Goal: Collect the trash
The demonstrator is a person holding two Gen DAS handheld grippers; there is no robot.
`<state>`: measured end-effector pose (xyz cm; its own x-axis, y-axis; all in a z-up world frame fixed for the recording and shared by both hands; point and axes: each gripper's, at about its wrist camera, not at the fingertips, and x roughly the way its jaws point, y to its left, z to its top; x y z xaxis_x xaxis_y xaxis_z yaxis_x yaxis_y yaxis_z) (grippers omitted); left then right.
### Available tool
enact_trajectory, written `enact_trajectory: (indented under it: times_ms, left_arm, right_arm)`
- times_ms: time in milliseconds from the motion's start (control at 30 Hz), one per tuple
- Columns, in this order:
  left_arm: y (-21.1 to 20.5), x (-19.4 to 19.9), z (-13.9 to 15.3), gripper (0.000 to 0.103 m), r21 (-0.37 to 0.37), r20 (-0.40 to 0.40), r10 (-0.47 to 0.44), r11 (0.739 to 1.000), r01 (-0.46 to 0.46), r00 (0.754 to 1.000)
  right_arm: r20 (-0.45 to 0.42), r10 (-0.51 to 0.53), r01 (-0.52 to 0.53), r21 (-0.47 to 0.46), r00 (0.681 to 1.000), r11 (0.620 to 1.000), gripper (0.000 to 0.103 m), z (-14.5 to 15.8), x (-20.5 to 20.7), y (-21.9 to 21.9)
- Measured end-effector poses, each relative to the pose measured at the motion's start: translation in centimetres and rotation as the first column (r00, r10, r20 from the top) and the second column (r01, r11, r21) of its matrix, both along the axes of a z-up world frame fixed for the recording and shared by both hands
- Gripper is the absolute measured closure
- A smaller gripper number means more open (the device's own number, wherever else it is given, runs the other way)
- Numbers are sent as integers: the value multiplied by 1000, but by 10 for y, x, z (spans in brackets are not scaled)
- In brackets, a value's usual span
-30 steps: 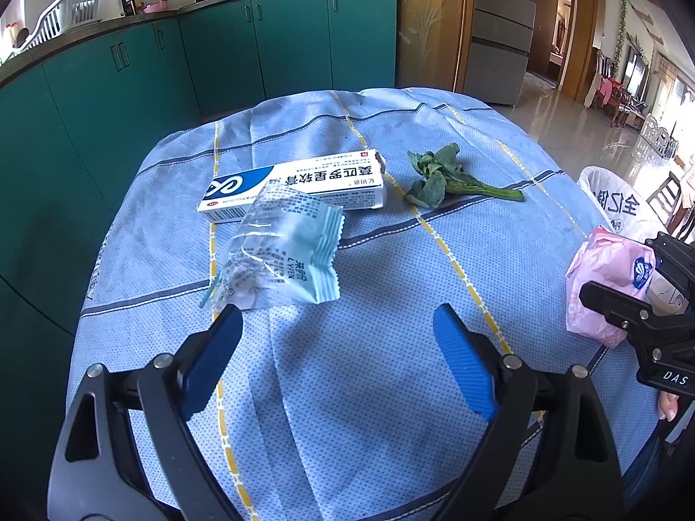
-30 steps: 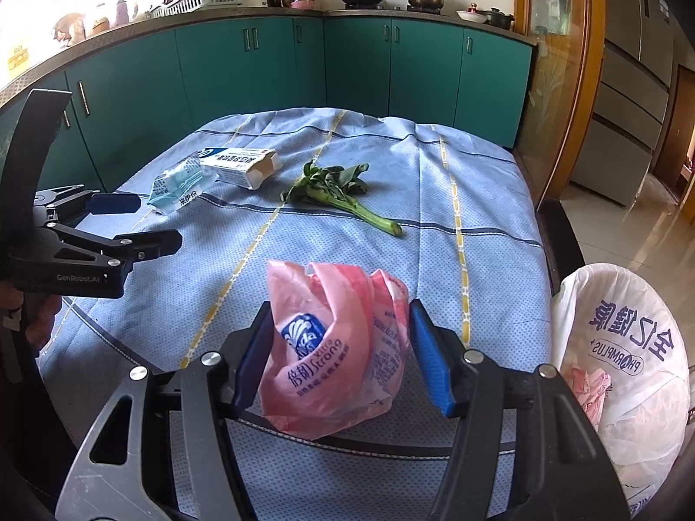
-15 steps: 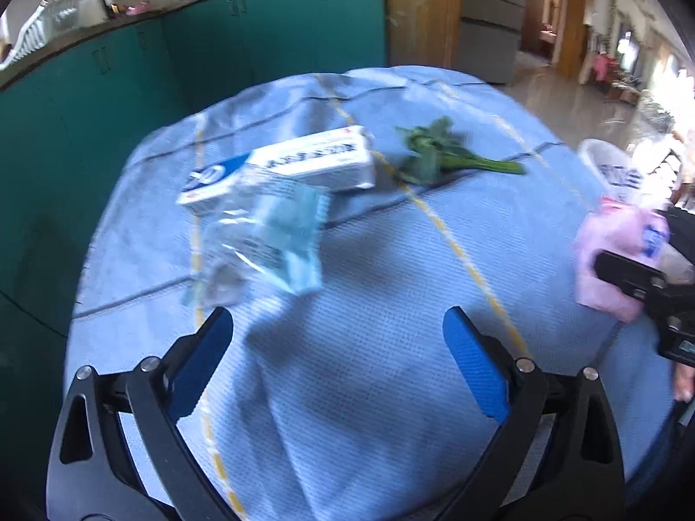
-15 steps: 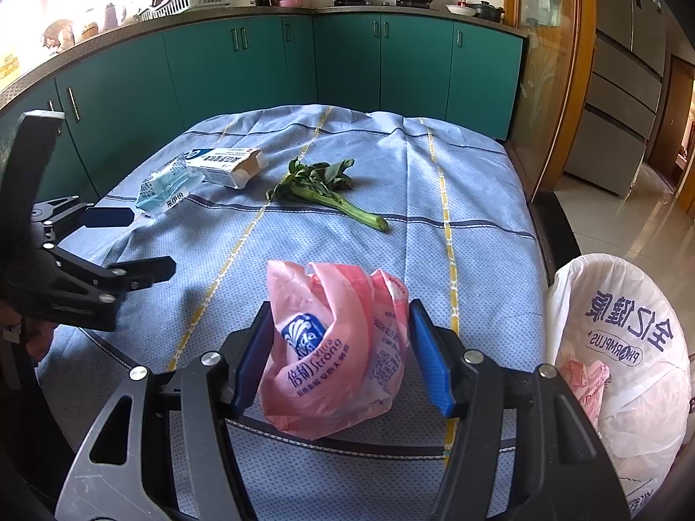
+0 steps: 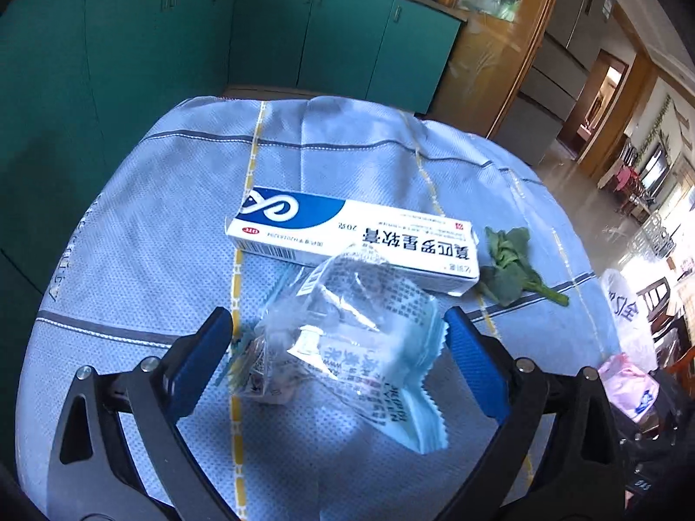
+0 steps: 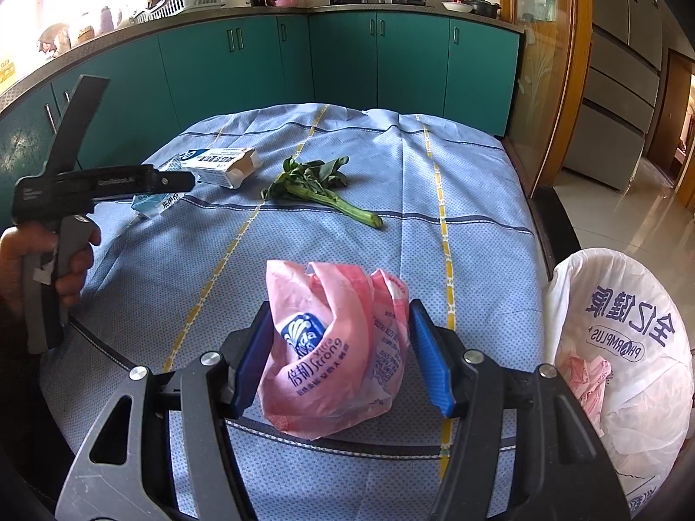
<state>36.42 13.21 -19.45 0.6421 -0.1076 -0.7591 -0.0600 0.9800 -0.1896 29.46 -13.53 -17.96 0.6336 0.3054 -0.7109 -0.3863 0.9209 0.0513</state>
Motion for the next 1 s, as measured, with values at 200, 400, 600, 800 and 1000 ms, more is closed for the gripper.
enact_trajectory:
  times_ms: [200, 400, 600, 800, 1000]
  left_arm:
    - [-2, -3, 0, 39, -3, 18, -17, 1000, 17, 1000]
    - [-14, -33, 17, 41, 59, 82, -40, 998, 35, 996]
    - [-56, -72, 61, 41, 140, 220, -150, 983, 121, 964]
    - [-127, -87, 95, 40, 181, 289, -264, 959, 218, 920]
    - [-210, -81, 102, 40, 145, 317, -382, 924, 353, 868]
  right_arm:
    - [1, 2, -2, 0, 1000, 1000, 42, 0, -1, 0]
    - [28, -15, 15, 13, 999, 1000, 42, 7, -4, -5]
    - [132, -108, 107, 16, 985, 994, 42, 36, -21, -44]
    - [219, -330, 311, 117, 918, 943, 42, 67, -41, -136]
    - [247, -495, 501, 42, 833, 864, 42, 64, -55, -196]
